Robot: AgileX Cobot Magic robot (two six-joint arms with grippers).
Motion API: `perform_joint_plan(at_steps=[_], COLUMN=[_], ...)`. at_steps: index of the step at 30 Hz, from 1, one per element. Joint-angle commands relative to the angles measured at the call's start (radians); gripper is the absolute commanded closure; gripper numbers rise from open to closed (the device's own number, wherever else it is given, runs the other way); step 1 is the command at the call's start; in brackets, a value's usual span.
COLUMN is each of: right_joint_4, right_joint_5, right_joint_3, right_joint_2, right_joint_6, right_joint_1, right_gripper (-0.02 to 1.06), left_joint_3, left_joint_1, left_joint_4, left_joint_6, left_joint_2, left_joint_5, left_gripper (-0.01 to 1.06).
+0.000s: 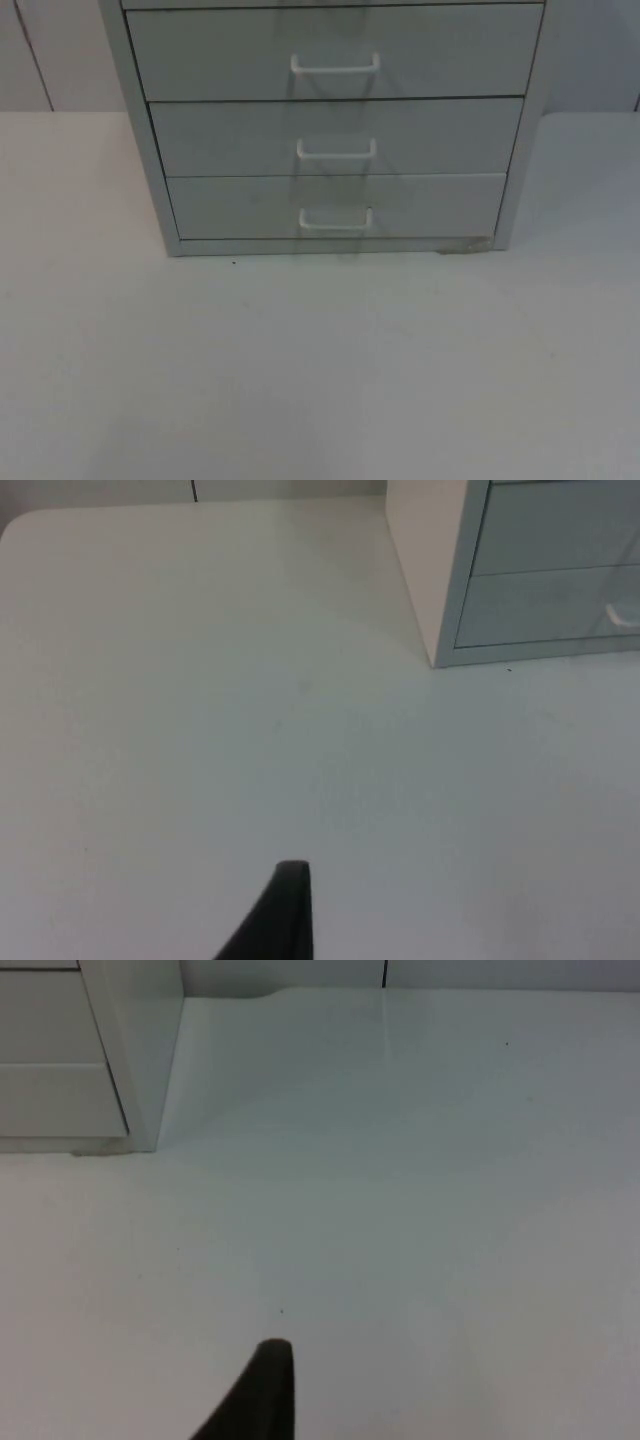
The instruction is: Open the drawer with the left hand, place the block into the drawer with the right hand, then close the drawer with the left hand.
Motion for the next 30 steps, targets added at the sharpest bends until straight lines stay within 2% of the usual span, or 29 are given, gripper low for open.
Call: perform_joint_plan(at_steps=[1,8,30], right_joint_4=[-0.005,-0.044,-0.03], right_joint_5=[-0.014,-0.014,-0.014], right_joint_3=[0.007,0.009,0.009], right_joint_2=[-0.003,-0.003,-0.003], right_joint_6=[-0.005,0.052,0.04], right_joint_1=[-0.002,-0.002,-0.002], right_gripper=[-0.01,-0.01,-0.01], left_joint_3=[0.005,0.005,0.005], left_joint_1=[0.003,0.003,0.003], left_joint_4=[-0.014,-0.014,-0.014], left_joint_6=[0.002,0.004,0.004], left_joint_2=[-0.003,-0.003,-0.003], left_joint_5=[-0.011,-0.011,-0.013], left_gripper=[0.0,0.0,0.0])
